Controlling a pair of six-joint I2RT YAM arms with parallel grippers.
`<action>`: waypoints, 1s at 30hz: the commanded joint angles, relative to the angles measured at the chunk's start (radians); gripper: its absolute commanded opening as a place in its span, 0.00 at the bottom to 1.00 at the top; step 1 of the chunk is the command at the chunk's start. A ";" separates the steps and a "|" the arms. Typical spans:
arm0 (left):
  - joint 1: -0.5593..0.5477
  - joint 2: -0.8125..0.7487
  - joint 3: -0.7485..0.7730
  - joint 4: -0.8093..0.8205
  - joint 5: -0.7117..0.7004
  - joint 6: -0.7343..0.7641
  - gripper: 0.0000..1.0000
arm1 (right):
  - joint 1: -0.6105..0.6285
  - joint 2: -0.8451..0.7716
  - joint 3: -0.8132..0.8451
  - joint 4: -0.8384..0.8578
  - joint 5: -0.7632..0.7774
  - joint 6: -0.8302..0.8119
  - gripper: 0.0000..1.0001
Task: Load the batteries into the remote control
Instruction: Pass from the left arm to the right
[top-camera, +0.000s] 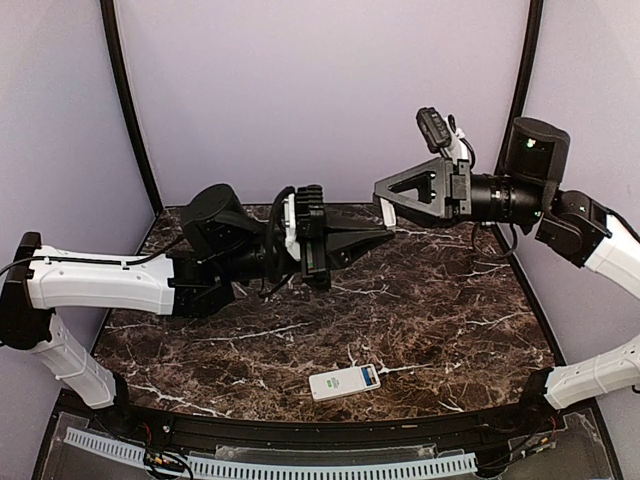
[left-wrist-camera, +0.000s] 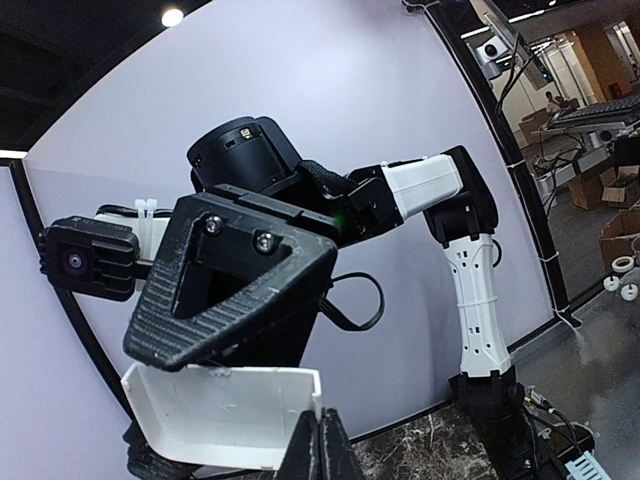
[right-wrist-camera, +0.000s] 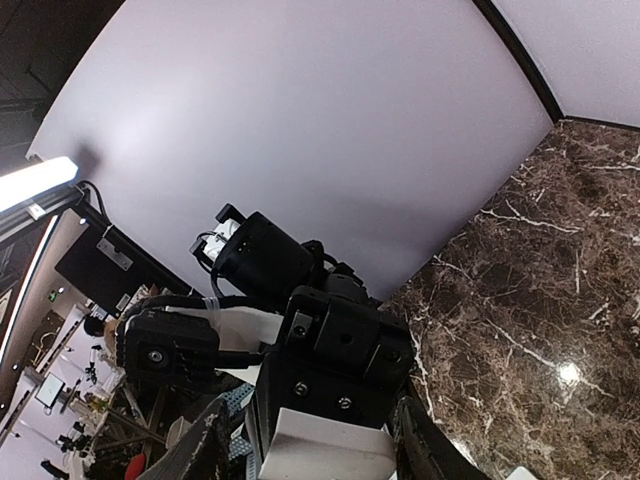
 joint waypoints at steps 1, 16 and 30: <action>0.005 -0.035 -0.017 0.006 -0.006 0.005 0.00 | -0.009 -0.002 -0.020 0.020 -0.038 0.021 0.52; 0.006 -0.037 -0.022 0.004 -0.013 0.001 0.00 | -0.012 -0.013 -0.050 0.046 -0.066 0.049 0.13; 0.006 -0.044 -0.039 0.007 -0.051 -0.004 0.25 | -0.025 -0.018 -0.061 0.038 -0.031 0.058 0.00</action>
